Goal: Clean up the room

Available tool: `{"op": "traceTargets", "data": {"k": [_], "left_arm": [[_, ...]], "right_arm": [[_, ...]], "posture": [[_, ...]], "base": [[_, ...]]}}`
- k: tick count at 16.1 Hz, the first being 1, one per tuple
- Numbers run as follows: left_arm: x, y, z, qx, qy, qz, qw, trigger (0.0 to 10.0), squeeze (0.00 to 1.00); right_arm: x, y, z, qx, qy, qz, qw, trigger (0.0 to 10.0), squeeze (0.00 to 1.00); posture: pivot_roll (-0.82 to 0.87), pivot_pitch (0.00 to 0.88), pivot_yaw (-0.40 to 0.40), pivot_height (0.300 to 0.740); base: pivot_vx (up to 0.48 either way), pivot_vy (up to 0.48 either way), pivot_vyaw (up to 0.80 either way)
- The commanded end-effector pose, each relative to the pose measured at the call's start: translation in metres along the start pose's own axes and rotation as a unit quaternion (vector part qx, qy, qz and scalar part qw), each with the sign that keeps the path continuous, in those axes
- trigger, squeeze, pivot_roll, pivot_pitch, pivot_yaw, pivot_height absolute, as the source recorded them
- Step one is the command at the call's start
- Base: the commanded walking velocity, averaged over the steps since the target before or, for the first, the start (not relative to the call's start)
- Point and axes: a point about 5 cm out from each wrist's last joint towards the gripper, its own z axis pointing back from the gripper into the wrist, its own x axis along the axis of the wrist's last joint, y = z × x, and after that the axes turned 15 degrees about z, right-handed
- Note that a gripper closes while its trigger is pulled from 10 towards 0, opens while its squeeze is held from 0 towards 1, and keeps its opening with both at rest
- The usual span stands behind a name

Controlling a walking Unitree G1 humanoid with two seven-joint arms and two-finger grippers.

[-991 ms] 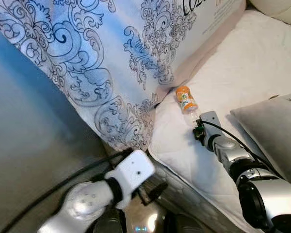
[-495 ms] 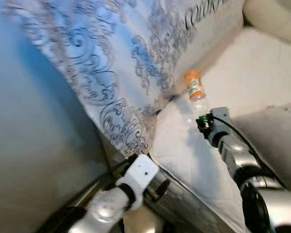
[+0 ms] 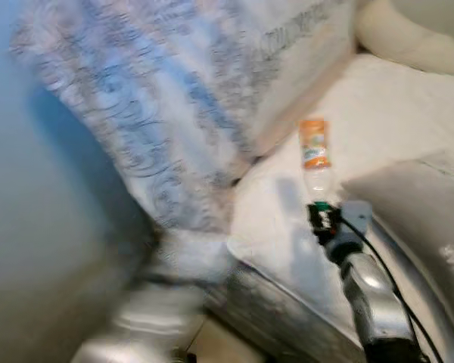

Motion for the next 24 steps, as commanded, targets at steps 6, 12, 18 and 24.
{"op": "traceTargets", "data": {"k": [6, 12, 18, 24], "left_arm": [[0.01, 0.001, -0.005, 0.007, -0.071, 0.014, 0.997, 10.0, 0.0], [0.003, 0.014, -0.002, 0.021, -0.079, 0.039, 0.996, 10.0, 0.0], [-0.007, 0.024, -0.002, 0.023, -0.075, 0.051, 0.996, 10.0, 0.0], [-0.011, 0.028, 0.0, 0.05, -0.067, 0.028, 0.996, 10.0, 0.0]], "right_arm": [[0.008, 0.009, 0.016, -0.022, 0.02, -0.011, 1.0, 0.0, 0.0], [0.024, 0.019, 0.019, 0.019, 0.003, 0.0, 1.0, 10.0, 0.0], [0.013, 0.03, 0.028, 0.101, 0.032, 0.044, 0.993, 10.0, 0.0], [-0.003, 0.029, 0.04, 0.192, 0.064, 0.091, 0.975, 10.0, 0.0]], "posture": [[0.01, 0.0, 0.022, 0.74], [-0.01, 0.0, 0.042, 0.74], [-0.04, 0.0, 0.08, 0.74], [-0.01, 0.0, 0.058, 0.74]], "base": [[0.0, 0.0, 0.0], [0.0, -0.312, 0.0], [0.0, -0.366, 0.23], [0.0, 0.0, 0.8]]}}
